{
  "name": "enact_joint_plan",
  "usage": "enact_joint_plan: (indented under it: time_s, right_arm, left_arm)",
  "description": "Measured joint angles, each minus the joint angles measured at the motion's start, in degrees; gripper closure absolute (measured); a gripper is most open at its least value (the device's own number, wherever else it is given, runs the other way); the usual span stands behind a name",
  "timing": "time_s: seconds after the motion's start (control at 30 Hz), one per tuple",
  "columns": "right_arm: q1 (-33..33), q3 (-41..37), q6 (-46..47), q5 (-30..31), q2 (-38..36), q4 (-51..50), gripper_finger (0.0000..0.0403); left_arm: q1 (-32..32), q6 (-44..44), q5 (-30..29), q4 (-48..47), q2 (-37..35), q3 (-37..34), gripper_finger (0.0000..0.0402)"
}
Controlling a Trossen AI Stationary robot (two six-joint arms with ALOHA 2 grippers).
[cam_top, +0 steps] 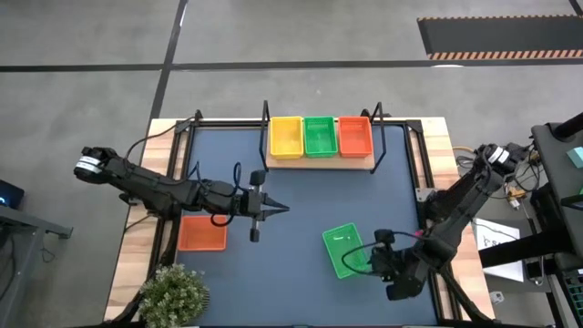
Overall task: Stack baskets on shelf by color
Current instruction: Stack the green bin on top of the green bin on the shelf
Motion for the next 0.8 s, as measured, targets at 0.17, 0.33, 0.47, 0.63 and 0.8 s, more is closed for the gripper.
enact_joint_plan:
  time_s: [0.17, 0.33, 0.47, 0.63, 0.8]
  right_arm:
    - [0.79, 5.64, 2.11, -2.19, 6.01, -3.33, 0.0264]
    - [0.72, 12.80, 2.62, -2.97, 12.11, -11.96, 0.0231]
    - [0.60, 16.49, 0.69, -2.57, 15.98, -14.86, 0.0218]
    - [-0.36, 16.99, -2.72, -2.43, 19.19, -14.76, 0.0216]
    - [-2.44, 16.60, -5.75, -2.43, 21.11, -14.61, 0.0216]
  left_arm:
    - [-0.04, -0.02, 0.02, 0.68, 0.00, -0.55, 0.0402]
    - [-0.04, 0.00, 0.05, 0.70, 0.00, -0.62, 0.0402]
    - [-0.04, 0.22, 0.07, 0.65, 0.00, -0.62, 0.0402]
    - [-0.04, 1.45, 0.07, 0.75, 0.00, -0.62, 0.0402]
    - [-0.04, 1.87, 0.07, 0.96, 0.00, -0.62, 0.0402]
